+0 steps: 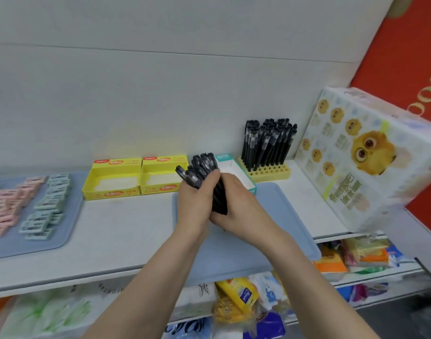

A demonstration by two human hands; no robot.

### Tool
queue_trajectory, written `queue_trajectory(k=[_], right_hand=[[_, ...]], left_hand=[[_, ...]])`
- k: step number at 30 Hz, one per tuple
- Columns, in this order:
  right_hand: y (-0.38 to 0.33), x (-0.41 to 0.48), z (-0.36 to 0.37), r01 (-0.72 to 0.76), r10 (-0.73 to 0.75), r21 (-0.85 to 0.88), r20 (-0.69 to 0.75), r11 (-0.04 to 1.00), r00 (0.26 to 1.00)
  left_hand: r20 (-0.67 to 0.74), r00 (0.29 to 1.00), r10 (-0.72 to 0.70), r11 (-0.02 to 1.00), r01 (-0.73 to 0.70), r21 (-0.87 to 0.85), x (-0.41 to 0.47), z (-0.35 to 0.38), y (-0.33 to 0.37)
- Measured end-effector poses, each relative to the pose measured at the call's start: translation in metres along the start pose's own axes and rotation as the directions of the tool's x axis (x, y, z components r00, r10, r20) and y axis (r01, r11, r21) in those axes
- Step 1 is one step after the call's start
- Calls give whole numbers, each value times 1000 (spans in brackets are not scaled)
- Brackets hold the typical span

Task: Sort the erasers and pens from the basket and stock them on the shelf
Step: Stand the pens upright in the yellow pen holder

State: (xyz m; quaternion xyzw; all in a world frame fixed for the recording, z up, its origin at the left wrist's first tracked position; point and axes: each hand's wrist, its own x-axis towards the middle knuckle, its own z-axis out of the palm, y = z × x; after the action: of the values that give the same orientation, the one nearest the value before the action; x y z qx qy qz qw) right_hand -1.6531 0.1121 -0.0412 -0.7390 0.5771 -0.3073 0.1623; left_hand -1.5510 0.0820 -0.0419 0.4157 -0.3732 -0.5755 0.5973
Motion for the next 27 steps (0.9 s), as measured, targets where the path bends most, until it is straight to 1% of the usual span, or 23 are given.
queue_trajectory(k=[2,3,4,7,8,10,12,13,14,16,17,18,20,24,27], right_hand=[[6,3,-18,23,-36,120,100,992,994],[9,4,-25,1,-27,199,127,980,992],[14,7,-31,-25,-7,268,118,963,993],[33,17,-44,-17,37,354,-49,935,998],[38,20,-47,-18,45,396,-58,918,997],[48,25,-53,-43,66,485,-30,873,997],[61,30,-61,-80,125,545,-45,835,991],[69,32,-67,-83,161,548,-96,832,982],[80,36,-73,-78,197,514,-181,854,964],[108,44,-87,-80,209,342,-360,936,909],[122,48,-93,-91,194,259,-405,962,894],[134,53,-97,-96,182,218,-420,971,889],[152,61,-96,-94,174,211,-399,973,900],[166,74,-82,-49,103,156,-363,987,926],[174,80,-75,-56,90,122,-299,991,950]], left_hand=[[-4,1000,5,998,-5,-59,7,6,3],[9,1000,12,998,-11,-65,11,8,4],[32,999,26,999,-24,-45,14,10,4],[118,991,55,994,-65,85,17,16,0],[127,990,57,991,-72,114,17,19,-3],[119,991,57,987,-74,145,17,26,-6],[75,996,57,984,-68,163,17,36,-8],[44,997,56,983,-63,171,18,40,-10],[14,999,50,983,-52,177,18,45,-12],[-23,999,29,983,-24,182,20,54,-15],[-34,999,22,982,-15,189,21,58,-16],[-40,999,23,980,-14,196,21,62,-16],[-30,999,44,978,-37,204,19,71,-18],[-18,996,93,963,-85,255,17,82,-19],[-26,994,104,952,-92,292,17,85,-18]])
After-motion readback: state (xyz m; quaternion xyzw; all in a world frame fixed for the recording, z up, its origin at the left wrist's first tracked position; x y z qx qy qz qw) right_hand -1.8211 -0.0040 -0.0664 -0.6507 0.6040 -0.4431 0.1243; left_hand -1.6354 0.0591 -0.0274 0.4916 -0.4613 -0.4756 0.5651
